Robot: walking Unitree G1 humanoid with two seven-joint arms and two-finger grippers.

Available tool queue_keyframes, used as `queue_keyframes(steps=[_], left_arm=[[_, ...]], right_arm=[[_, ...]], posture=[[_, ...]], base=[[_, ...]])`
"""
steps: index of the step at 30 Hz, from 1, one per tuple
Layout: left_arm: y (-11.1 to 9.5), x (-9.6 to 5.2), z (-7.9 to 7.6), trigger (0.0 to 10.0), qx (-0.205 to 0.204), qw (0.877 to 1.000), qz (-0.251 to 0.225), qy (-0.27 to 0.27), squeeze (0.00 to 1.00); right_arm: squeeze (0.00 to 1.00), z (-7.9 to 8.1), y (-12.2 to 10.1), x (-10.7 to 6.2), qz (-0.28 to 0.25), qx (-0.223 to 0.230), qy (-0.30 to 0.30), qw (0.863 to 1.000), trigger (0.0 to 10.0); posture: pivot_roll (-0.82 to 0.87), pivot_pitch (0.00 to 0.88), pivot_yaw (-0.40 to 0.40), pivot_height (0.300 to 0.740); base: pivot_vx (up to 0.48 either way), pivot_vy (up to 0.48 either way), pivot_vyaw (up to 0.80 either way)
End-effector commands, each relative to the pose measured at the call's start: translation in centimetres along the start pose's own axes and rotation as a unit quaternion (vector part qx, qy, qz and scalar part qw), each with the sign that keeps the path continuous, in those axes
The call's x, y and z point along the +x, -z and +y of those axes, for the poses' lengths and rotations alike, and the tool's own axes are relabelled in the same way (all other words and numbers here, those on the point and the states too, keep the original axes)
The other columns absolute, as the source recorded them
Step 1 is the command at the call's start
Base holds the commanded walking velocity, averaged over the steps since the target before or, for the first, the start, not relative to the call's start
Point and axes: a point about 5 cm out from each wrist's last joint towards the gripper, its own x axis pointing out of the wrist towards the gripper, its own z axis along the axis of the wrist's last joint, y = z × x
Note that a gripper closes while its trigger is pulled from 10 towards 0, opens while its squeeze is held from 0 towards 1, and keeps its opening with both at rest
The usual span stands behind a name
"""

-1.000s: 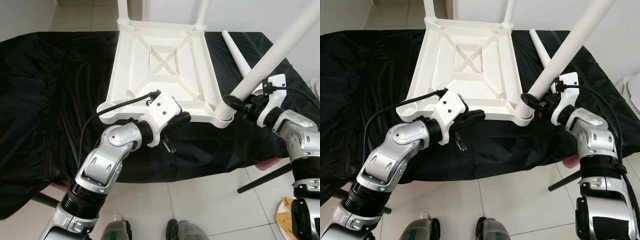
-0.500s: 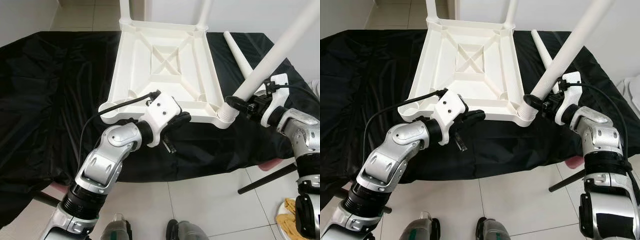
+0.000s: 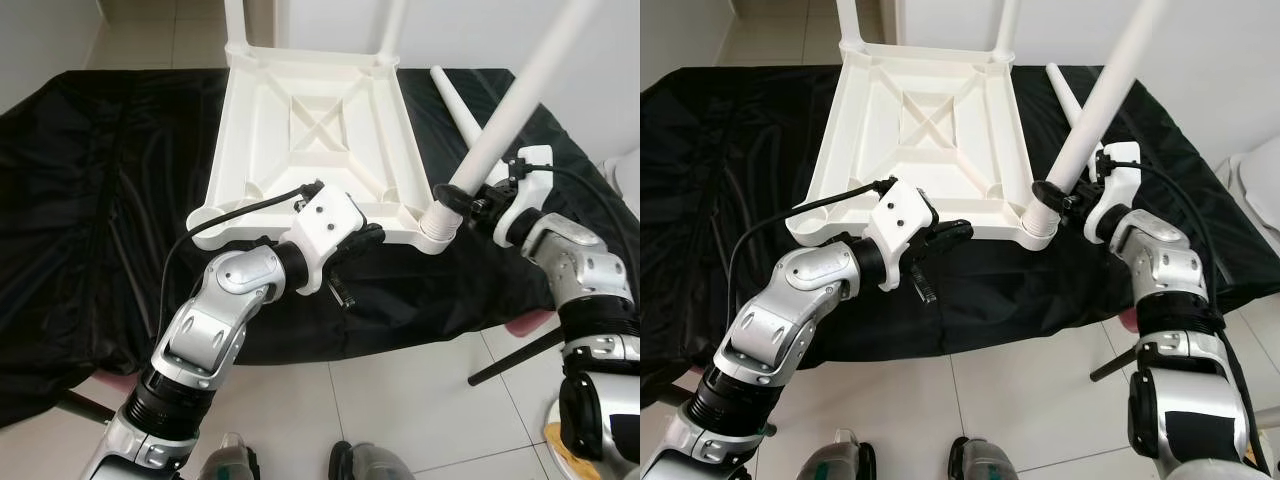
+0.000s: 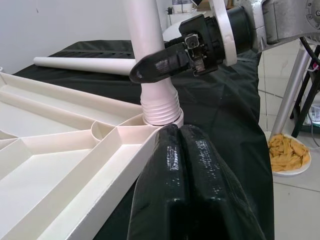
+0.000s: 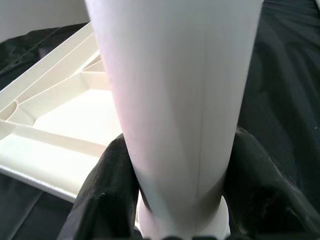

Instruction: Building children table

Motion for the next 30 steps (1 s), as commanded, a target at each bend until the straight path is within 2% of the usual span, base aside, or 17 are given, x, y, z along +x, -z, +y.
queue_keyframes(steps=[1,8,14,21,25,30], left_arm=[[-0.1,0.0,-0.2,10.0,0.000,1.000,0.000,-0.014,0.00],[-0.1,0.0,-0.2,10.0,0.000,1.000,0.000,-0.016,0.00],[-0.2,0.0,-0.1,10.0,0.000,1.000,0.000,-0.018,0.00],[-0.2,0.0,0.0,10.0,0.001,1.000,0.000,-0.019,0.00],[-0.2,-0.1,0.1,10.0,0.002,1.000,0.001,-0.020,0.00],[-0.2,-0.2,0.1,10.0,0.002,1.000,0.002,-0.022,0.00]], right_arm=[[0.00,0.0,3.3,0.1,0.058,0.024,0.027,0.998,10.0],[0.00,0.3,3.6,0.5,0.056,0.025,0.030,0.998,10.0],[0.00,0.6,4.2,0.2,0.060,-0.005,0.025,0.998,10.0],[0.00,0.8,4.4,0.2,0.052,-0.015,0.025,0.998,10.0],[0.00,2.0,5.0,-0.2,0.007,-0.037,0.021,0.999,10.0],[0.00,2.9,5.9,-1.2,-0.043,-0.037,0.033,0.998,10.0]], posture=[[0.08,0.103,-0.037,0.740],[0.08,0.104,-0.039,0.740],[0.08,0.106,-0.038,0.740],[0.08,0.106,-0.037,0.740],[0.08,0.112,-0.036,0.740],[0.08,0.118,-0.030,0.740]], base=[[0.000,0.000,0.00],[0.000,0.000,0.00],[0.000,0.000,0.00],[0.000,0.000,0.00],[0.000,0.000,0.00],[0.000,0.000,0.00]])
